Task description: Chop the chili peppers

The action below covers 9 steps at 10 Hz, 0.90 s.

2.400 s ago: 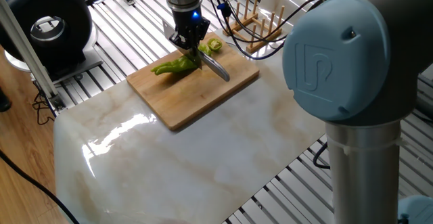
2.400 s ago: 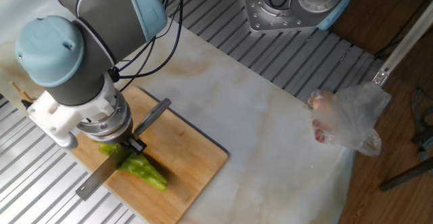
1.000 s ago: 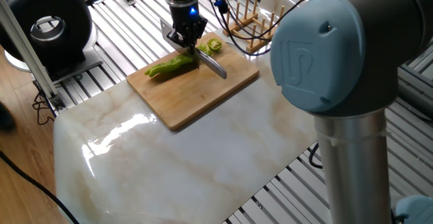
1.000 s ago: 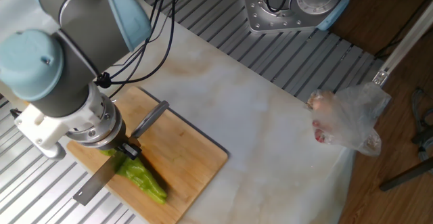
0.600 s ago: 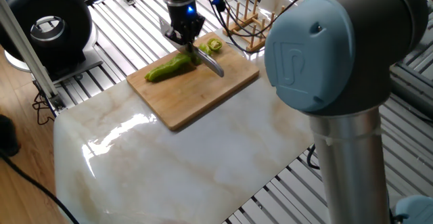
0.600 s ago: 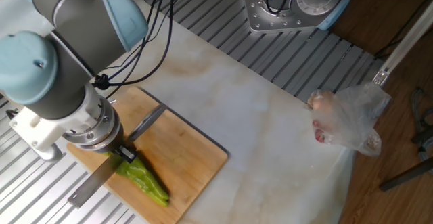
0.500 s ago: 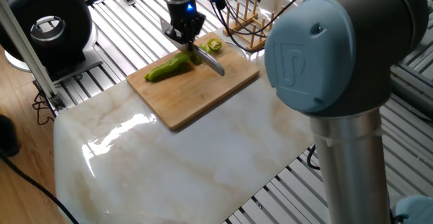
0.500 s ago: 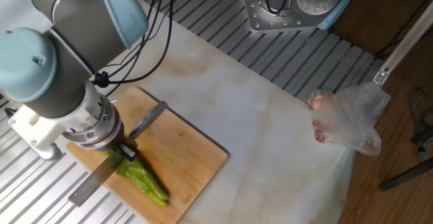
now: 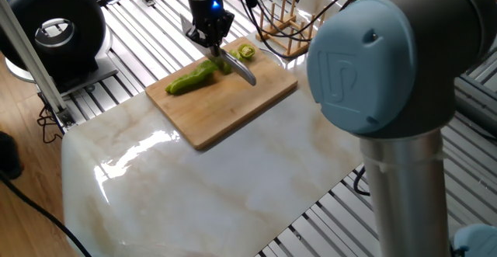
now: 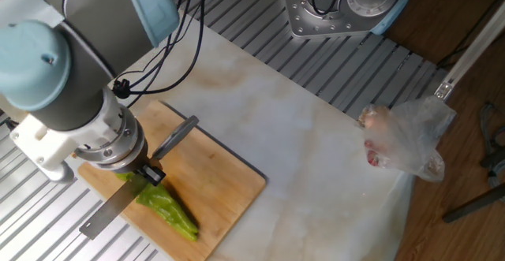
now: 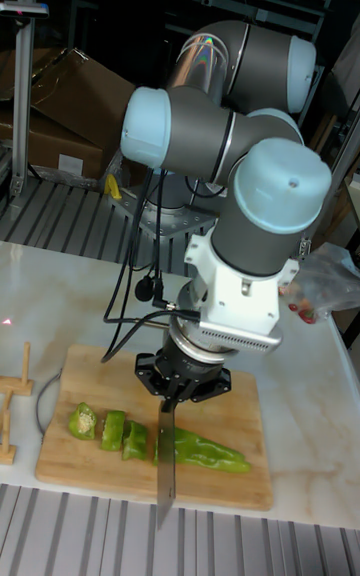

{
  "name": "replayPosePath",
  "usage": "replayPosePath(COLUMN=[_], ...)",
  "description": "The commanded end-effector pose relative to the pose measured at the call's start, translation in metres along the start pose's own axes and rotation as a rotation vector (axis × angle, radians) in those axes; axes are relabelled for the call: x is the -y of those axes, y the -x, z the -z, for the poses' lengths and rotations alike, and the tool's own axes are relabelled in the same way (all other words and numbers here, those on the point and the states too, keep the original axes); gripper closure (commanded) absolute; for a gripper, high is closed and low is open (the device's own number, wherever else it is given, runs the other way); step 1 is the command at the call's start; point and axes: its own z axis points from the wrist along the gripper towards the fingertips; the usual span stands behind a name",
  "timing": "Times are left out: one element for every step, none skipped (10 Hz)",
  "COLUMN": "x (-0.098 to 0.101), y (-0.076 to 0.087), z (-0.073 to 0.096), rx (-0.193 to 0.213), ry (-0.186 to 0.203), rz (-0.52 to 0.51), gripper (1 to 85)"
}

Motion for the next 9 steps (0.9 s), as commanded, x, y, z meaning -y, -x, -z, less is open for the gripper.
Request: replayPosePath(x=[-0.008,-0.015,-0.020,-0.025,-0.029,-0.032,-0.033,-0.035,-0.036], y=[0.001,0.000,0.002,0.001,0.000,0.000,-0.001,-0.002,-0.003], z=[0.015,0.018,0.020,0.019,0.016,0.013,0.009,0.004,0.001], rx=[0.034,0.037,0.048,0.053,0.053,0.053,0.048,0.048,0.045], ry=[0.001,0.008,0.003,0.006,0.008,0.010,0.014,0.025,0.031], rz=[-0.005,-0.014,-0.015,-0.015,-0.015,-0.021,-0.024,-0.031,-0.040], gripper=[84.3,84.3,84.3,84.3,84.3,84.3,84.3,84.3,84.3])
